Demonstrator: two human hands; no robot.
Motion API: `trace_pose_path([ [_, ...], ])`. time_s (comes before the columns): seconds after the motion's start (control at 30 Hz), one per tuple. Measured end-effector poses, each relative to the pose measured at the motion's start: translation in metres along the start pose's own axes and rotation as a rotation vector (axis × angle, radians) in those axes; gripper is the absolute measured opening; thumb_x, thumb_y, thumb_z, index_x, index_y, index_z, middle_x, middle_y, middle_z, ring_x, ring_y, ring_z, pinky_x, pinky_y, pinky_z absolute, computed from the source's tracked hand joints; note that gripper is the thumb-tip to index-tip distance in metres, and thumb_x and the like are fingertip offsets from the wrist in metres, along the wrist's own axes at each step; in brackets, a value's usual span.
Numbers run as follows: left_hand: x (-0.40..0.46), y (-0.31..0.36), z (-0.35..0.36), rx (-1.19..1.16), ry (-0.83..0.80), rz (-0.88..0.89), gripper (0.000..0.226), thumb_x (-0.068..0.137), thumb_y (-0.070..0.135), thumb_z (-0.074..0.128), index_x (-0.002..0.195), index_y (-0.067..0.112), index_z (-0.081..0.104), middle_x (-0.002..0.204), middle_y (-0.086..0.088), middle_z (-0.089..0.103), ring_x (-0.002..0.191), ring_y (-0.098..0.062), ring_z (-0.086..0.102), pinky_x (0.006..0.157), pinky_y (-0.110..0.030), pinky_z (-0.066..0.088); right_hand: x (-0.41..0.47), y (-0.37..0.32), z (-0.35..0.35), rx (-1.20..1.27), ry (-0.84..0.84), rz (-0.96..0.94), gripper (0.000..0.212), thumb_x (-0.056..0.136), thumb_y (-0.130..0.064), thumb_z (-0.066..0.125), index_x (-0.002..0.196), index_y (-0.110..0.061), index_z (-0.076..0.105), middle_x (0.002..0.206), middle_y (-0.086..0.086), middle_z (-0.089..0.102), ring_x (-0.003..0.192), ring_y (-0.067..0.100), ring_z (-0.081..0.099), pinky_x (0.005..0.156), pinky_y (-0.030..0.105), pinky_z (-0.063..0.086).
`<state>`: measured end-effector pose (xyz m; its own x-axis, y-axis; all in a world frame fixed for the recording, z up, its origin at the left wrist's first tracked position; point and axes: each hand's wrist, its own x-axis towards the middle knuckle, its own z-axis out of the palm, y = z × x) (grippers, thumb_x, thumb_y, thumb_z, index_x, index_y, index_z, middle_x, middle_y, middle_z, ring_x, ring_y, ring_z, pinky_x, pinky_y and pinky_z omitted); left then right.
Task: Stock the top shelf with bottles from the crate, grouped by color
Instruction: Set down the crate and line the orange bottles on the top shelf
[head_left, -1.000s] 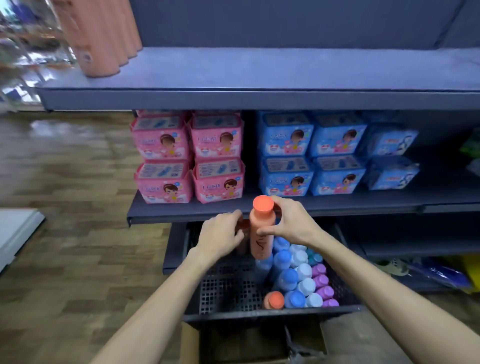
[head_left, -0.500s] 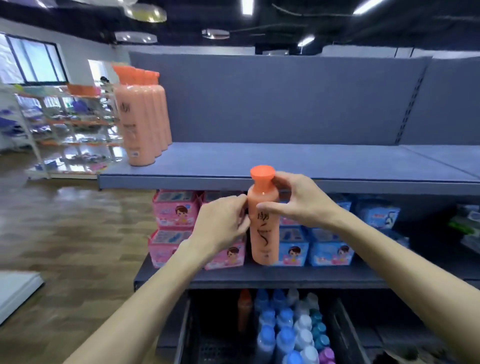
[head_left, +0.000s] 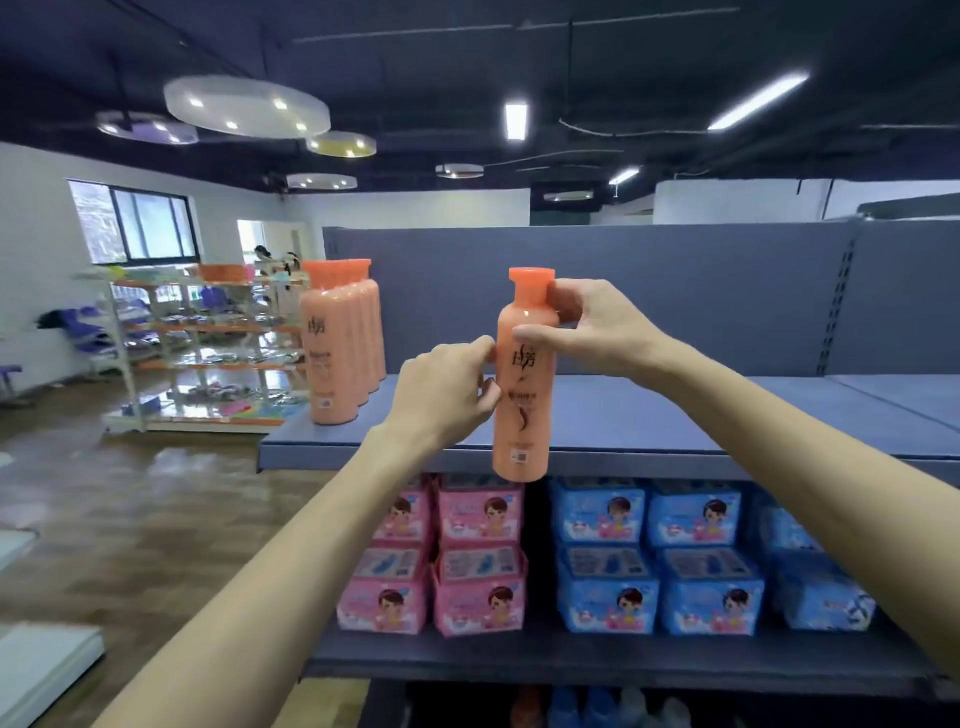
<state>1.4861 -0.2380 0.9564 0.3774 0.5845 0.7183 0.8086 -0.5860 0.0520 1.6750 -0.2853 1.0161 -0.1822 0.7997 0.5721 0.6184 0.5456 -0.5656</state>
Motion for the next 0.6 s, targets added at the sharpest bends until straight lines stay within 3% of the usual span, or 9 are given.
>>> trace_pose_path([
  [0.17, 0.003, -0.01, -0.001, -0.004, -0.022, -0.011, 0.021, 0.088, 0.032, 0.053, 0.108, 0.026, 0.055, 0.088, 0.008, 0.069, 0.082, -0.022, 0.062, 0.06, -0.03, 0.04, 0.018, 0.002, 0.007, 0.021, -0.004, 0.019, 0.032, 0.084, -0.034, 0.075, 0.112, -0.019, 0.069, 0.1, -0.007, 0.074, 0.094, 0.009, 0.071, 0.091, 0.039, 0.056],
  [0.3, 0.009, -0.02, -0.003, 0.008, -0.037, -0.025, 0.024, 0.088, 0.032, 0.053, 0.112, 0.027, 0.054, 0.088, 0.007, 0.069, 0.083, -0.022, 0.062, 0.062, -0.031, 0.044, 0.031, 0.002, 0.012, 0.026, -0.02, -0.003, 0.039, 0.084, -0.031, 0.075, 0.12, -0.022, 0.066, 0.104, -0.007, 0.074, 0.098, 0.01, 0.07, 0.093, 0.038, 0.055],
  [0.47, 0.012, -0.031, 0.002, 0.05, -0.058, -0.016, 0.027, 0.089, 0.033, 0.05, 0.115, 0.025, 0.053, 0.091, 0.006, 0.068, 0.084, -0.021, 0.062, 0.066, -0.034, 0.051, 0.042, 0.019, 0.026, -0.038, 0.053, 0.028, 0.036, 0.083, -0.038, 0.075, 0.114, -0.025, 0.066, 0.103, -0.008, 0.072, 0.097, 0.01, 0.068, 0.087, 0.037, 0.057],
  [0.6, 0.008, -0.039, 0.013, 0.076, -0.067, 0.026, 0.028, 0.091, 0.033, 0.049, 0.118, 0.026, 0.052, 0.094, 0.007, 0.066, 0.085, -0.019, 0.061, 0.064, -0.033, 0.049, 0.034, 0.029, 0.036, 0.001, 0.009, 0.07, 0.07, 0.076, -0.041, 0.081, 0.136, -0.032, 0.045, 0.112, -0.012, 0.067, 0.101, 0.007, 0.066, 0.085, 0.029, 0.057],
])
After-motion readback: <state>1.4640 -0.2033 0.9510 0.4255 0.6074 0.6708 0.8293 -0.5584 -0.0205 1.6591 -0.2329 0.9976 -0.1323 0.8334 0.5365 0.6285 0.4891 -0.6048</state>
